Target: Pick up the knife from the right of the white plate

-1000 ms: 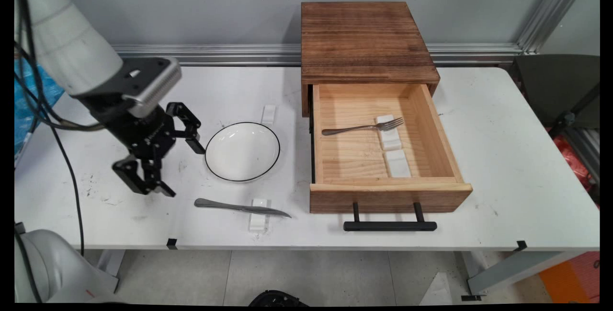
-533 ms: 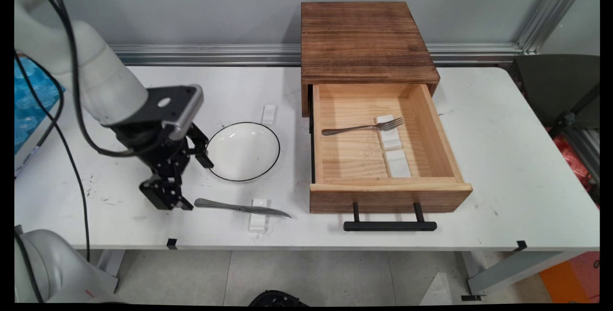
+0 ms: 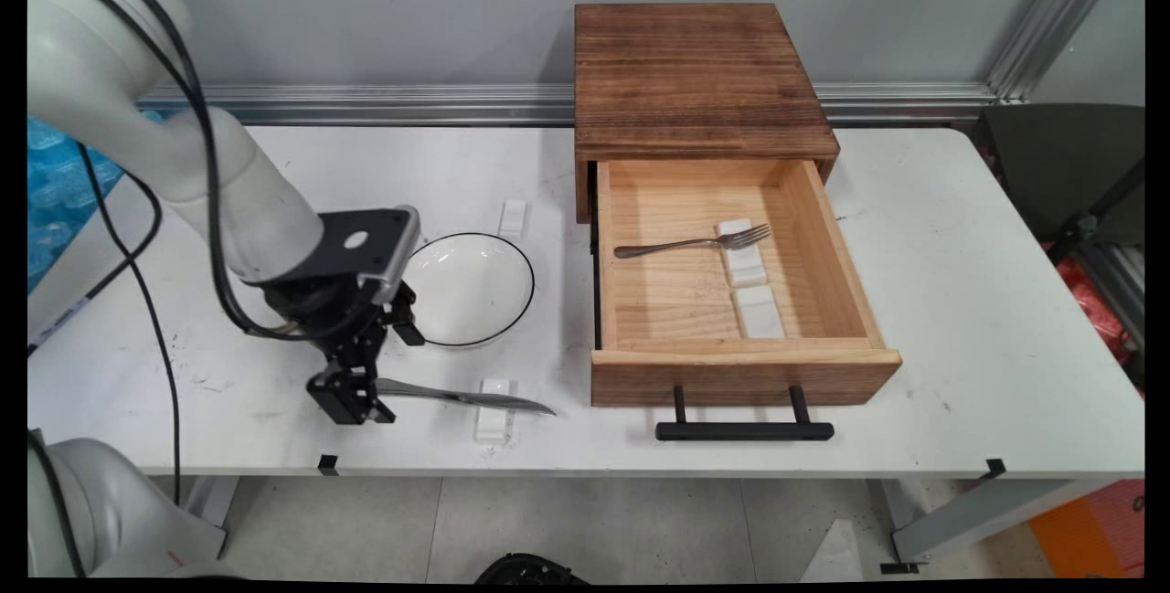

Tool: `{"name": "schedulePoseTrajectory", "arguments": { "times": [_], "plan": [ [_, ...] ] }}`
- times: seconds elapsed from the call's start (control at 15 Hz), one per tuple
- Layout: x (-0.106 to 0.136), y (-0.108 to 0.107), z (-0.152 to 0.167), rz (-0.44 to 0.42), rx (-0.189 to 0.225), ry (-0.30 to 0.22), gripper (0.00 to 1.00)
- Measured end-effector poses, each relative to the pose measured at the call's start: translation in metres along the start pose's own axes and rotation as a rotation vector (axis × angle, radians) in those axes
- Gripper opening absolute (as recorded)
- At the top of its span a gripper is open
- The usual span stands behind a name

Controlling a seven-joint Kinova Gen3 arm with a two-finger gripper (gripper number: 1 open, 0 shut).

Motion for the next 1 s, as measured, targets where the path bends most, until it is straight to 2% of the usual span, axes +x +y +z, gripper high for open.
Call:
{"name": "schedulePoseTrajectory", "arguments": {
  "times": [0.47,1.0],
  "plan": [
    [0.004,-0.008,0.035,-0.003,0.007,0.003,1.00],
    [0.008,-0.014,0.052,0.029,0.003,0.017,1.00]
  ]
}}
